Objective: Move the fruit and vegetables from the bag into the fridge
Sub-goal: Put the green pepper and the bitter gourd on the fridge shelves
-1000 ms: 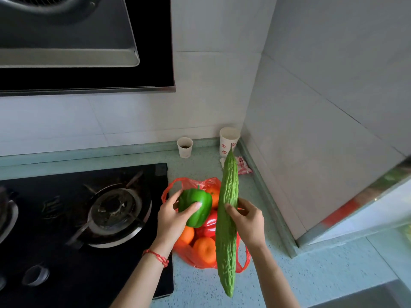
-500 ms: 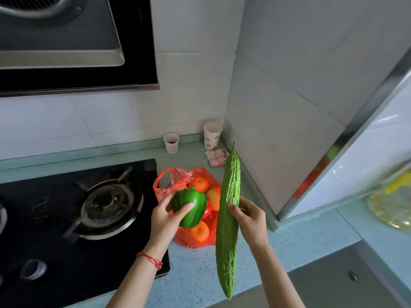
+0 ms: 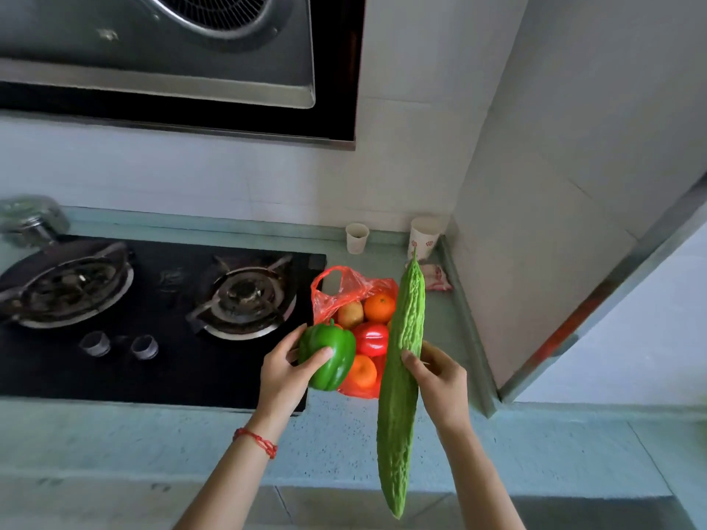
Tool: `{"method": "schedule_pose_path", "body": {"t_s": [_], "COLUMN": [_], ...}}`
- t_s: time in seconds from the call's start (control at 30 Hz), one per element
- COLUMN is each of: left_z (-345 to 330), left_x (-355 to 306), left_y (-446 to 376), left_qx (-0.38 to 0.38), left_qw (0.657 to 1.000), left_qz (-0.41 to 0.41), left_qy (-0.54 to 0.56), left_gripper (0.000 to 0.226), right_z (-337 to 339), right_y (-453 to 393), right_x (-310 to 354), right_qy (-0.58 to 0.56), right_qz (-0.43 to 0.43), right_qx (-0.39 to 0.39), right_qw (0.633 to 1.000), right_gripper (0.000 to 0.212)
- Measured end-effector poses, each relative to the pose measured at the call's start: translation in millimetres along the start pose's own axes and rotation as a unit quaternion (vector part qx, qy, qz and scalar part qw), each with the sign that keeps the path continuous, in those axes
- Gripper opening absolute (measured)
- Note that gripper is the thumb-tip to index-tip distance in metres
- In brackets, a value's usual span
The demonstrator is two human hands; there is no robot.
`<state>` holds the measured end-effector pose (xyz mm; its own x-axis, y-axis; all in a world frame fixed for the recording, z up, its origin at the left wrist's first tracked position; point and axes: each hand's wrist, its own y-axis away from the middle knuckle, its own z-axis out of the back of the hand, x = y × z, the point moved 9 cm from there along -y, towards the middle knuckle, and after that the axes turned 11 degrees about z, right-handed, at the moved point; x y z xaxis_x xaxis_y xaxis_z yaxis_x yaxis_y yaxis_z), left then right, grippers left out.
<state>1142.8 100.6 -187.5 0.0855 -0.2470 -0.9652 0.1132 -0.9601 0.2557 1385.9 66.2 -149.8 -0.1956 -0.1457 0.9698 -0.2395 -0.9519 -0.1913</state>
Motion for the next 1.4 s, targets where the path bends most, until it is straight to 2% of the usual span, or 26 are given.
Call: {"method": "schedule_pose_path", "body": {"t_s": [0.1,0.27,0.4,0.47,0.53,0.6,0.7,1.07,1.4], "left_z": [9.8,38.8,72.2,91.2,107.9,124.4,152.0,222.0,242.8], "left_x": [10.5,31.2,45.2,49.4,55.6,65.3,84.3,160.0,214.1], "left_y": [29.9,84.0,130.8,154.3,178.0,202.5,242.6,427.2,623.7], "left_qx": [-0.043,-0.14,-0.225,-0.268,-0.3,-0.333,-0.398,-0.558,-0.676], "left_qw": [0.999,0.989,0.973,0.962,0.952,0.94,0.913,0.811,0.7], "left_qz": [0.007,0.022,0.037,0.039,0.045,0.055,0.075,0.109,0.087], "left_qy": [0.006,0.032,0.037,0.038,0.043,0.047,0.041,0.138,0.215], "left_gripper": [0.083,0.088,0.089,0.091,0.089,0.075,0.055,0.058,0.055], "right_z": [-0.8,-14.7,-41.7,-58.1,-75.2,-93.8,-122.5,-209.2,-237.2], "right_y": [9.2,31.1,52.3,64.8,79.9,98.0,126.2,280.4,467.6], "right_x": [3.8,8.2,11.8,13.7,17.6,18.0,11.3,17.0,56.4], "right_qy": [-0.015,-0.031,-0.05,-0.053,-0.062,-0.066,-0.061,-0.032,-0.039], "right_qz": [0.013,0.035,0.043,0.039,0.041,0.034,0.01,-0.002,0.034], "right_qx": [0.044,0.129,0.21,0.246,0.28,0.317,0.364,0.536,0.684], "right_qw": [0.999,0.991,0.975,0.967,0.957,0.946,0.929,0.844,0.728], "right_gripper": [0.008,0.015,0.003,0.003,0.005,0.007,0.012,0.018,0.021]}}
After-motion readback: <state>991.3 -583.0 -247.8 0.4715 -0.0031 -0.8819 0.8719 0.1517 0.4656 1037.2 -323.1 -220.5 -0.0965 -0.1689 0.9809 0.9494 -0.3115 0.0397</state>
